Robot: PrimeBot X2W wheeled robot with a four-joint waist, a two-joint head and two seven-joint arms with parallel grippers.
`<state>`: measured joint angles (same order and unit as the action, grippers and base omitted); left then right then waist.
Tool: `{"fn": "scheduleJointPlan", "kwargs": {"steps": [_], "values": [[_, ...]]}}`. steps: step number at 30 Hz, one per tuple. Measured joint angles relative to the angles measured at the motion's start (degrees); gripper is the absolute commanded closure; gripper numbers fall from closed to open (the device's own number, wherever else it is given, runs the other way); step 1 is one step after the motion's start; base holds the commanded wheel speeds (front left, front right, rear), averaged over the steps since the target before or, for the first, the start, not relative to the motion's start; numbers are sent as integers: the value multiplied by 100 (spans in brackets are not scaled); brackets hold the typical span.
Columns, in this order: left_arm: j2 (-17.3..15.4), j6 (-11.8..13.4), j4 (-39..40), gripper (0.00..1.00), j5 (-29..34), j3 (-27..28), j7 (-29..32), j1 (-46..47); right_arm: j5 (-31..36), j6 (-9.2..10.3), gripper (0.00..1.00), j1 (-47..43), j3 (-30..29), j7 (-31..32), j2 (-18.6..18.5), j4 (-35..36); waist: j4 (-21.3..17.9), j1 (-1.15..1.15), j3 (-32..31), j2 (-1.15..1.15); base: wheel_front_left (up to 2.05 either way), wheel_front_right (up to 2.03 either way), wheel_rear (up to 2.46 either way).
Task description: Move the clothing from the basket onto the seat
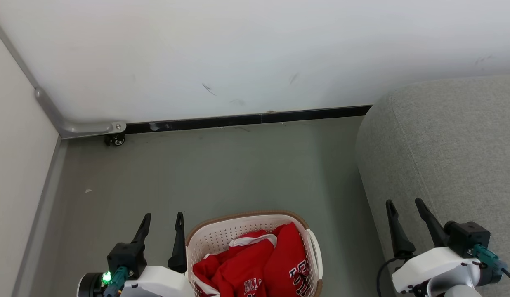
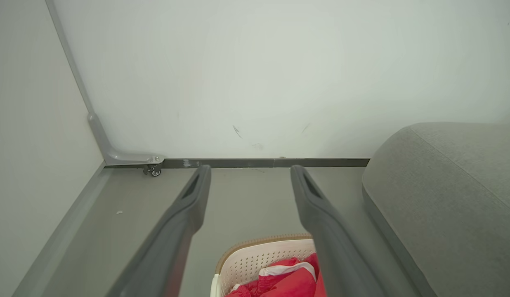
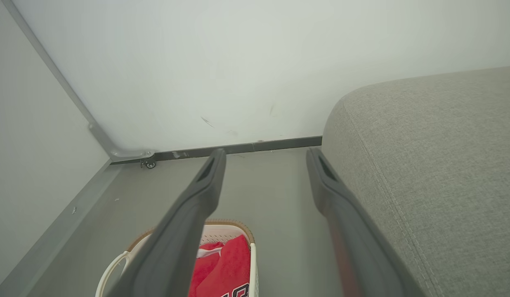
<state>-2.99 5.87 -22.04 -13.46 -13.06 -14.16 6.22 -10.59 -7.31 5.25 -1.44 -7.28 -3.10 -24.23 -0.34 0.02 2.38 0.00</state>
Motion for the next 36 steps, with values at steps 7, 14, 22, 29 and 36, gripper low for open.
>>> {"fn": "scheduleJointPlan", "kwargs": {"steps": [7, 14, 22, 29, 36], "values": [[1, 0, -12, 0, 3, 5, 0, 60, -8, 0, 0, 7, 3, 0, 5, 52, -15, 0, 78, 0, 0, 0, 0], [5, -34, -41, 0, 81, -21, 0, 309, -9, 0, 0, 91, -7, -4, 8, 198, -45, 0, 200, 0, 0, 0, 0], [14, -142, -276, 0, 218, -208, 0, 572, -7, 0, 0, 94, -20, -63, 11, 357, -104, 0, 413, -1, 0, 0, 0], [-15, -202, -673, 0, 361, -304, 0, 783, 0, 0, 0, 97, -87, -89, 18, 452, -182, -1, 664, 0, 0, 0, 0], [-36, -248, -1101, 0, 489, -409, 0, 1032, 0, 0, 0, 307, -216, -137, 25, 613, -290, -1, 1024, 0, 0, 0, 0]]}}
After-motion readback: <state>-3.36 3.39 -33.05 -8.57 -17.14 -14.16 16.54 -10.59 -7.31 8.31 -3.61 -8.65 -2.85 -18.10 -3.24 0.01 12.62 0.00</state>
